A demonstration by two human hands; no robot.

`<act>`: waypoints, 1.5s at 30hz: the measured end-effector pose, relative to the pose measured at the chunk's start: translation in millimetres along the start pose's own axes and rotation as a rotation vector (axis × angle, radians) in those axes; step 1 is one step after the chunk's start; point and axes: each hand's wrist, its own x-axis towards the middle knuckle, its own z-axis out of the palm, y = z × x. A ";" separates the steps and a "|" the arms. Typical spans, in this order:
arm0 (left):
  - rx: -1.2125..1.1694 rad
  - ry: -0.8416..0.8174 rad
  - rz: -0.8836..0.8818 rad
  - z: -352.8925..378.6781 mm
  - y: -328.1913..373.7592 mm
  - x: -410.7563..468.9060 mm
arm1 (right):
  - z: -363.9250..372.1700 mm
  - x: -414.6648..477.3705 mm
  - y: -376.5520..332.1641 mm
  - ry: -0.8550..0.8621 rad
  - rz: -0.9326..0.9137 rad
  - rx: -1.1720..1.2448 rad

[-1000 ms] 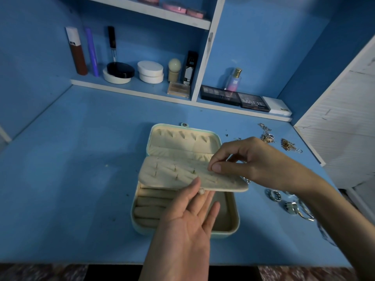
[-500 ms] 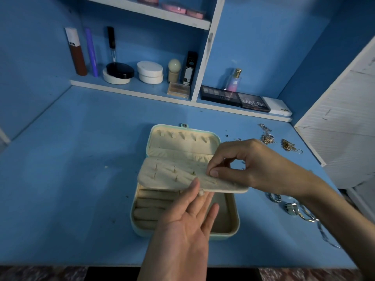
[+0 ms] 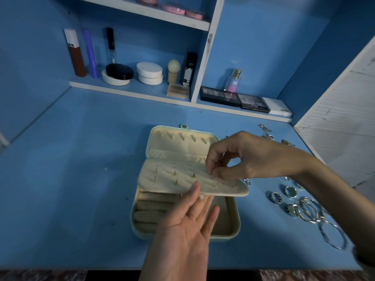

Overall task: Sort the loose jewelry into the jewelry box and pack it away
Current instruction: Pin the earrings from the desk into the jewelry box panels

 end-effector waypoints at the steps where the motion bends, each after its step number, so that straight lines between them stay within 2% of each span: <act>1: 0.000 0.006 -0.002 0.1 0.2 -0.2 | -0.4 1.5 -0.8 -0.012 0.004 -0.013; 27: 0.007 0.004 -0.030 -4.7 1.1 2.8 | 1.1 4.0 -2.7 -0.088 -0.028 -0.089; 39: -0.039 0.009 -0.043 -0.4 2.9 -0.8 | 7.3 3.6 0.1 -0.064 0.064 0.005; 45: -0.025 0.042 -0.046 2.9 1.6 -1.8 | 5.2 -2.9 10.5 -0.045 0.050 0.095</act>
